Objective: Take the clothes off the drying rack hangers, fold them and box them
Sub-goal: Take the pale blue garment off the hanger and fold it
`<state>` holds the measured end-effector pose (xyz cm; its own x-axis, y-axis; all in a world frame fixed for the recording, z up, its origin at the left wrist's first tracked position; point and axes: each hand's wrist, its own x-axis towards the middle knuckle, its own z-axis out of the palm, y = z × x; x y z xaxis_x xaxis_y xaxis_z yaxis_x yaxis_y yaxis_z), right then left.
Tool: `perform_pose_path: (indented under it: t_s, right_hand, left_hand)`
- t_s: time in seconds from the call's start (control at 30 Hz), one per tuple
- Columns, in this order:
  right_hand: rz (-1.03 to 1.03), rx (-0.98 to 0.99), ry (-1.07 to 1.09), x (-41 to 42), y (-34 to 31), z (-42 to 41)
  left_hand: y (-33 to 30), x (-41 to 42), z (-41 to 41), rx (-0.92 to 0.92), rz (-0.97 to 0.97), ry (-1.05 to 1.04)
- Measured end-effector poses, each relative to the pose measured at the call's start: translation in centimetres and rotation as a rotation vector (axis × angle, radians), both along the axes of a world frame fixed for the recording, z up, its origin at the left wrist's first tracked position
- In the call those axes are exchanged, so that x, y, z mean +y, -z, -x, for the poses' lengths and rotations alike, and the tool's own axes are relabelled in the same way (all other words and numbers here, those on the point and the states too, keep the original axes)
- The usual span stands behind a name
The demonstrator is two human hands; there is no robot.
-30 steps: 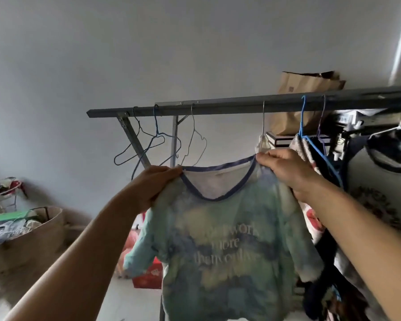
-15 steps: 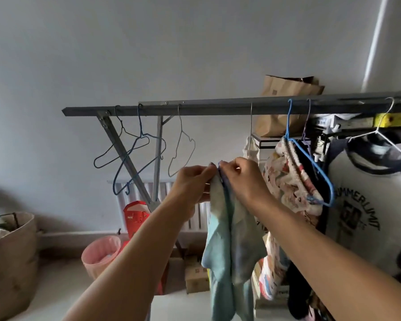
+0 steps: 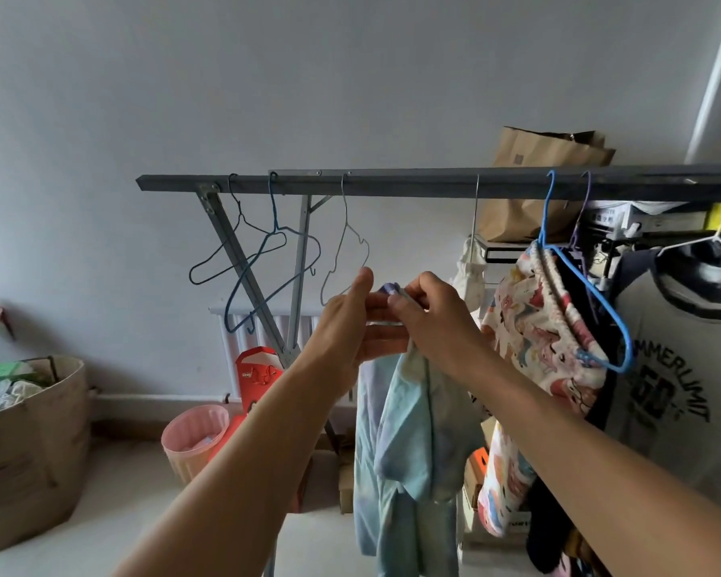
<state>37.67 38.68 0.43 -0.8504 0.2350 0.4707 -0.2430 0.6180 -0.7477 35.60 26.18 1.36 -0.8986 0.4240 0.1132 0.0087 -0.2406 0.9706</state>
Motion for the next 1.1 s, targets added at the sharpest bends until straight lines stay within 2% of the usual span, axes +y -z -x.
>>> perform_pose_path:
  t_s: [0.2, 0.27, 0.33, 0.4, 0.47, 0.53, 0.67, 0.77, 0.87, 1.1]
  right_hand:
    - [-0.078, -0.011, -0.032, 0.1, 0.1, 0.2]
    - [-0.025, 0.014, -0.068, 0.5, -0.2, 0.3]
    - [0.035, 0.005, -0.147, 0.8, -0.8, 0.2]
    - [0.059, -0.038, -0.28, 1.0, -1.4, -0.2]
    - [0.061, -0.056, -0.36, 1.3, -1.9, -0.6]
    - [0.1, -0.034, -0.364, 1.5, -2.3, -0.9]
    - [0.075, -0.017, -0.301, 2.2, -1.9, -1.2]
    - [-0.032, -0.056, -0.26, 2.5, -0.9, -1.4]
    - [-0.051, -0.095, -0.214, 2.5, 0.3, -1.6]
    - [-0.051, -0.28, -0.323, 1.8, 3.3, -1.8]
  left_hand:
    - [0.2, -1.1, -0.1, 0.019, 0.01, 0.021]
    - [0.6, -1.8, 0.7, 0.253, 0.201, -0.116]
    - [0.6, -2.6, 1.9, 0.614, 0.476, -0.322]
    - [0.0, -3.1, 3.0, 0.81, 0.648, -0.254]
    - [-0.9, -3.4, 3.3, 0.808, 0.663, -0.095]
    - [-1.7, -3.3, 3.2, 0.723, 0.591, -0.023]
    - [-2.3, -2.5, 2.9, 0.813, 0.587, -0.109]
    - [-3.0, -2.5, 2.6, 0.826, 0.626, -0.086]
    - [-4.1, -2.9, 2.5, 0.842, 0.676, -0.071]
    - [-5.6, -4.7, 2.1, 0.805, 0.645, -0.176]
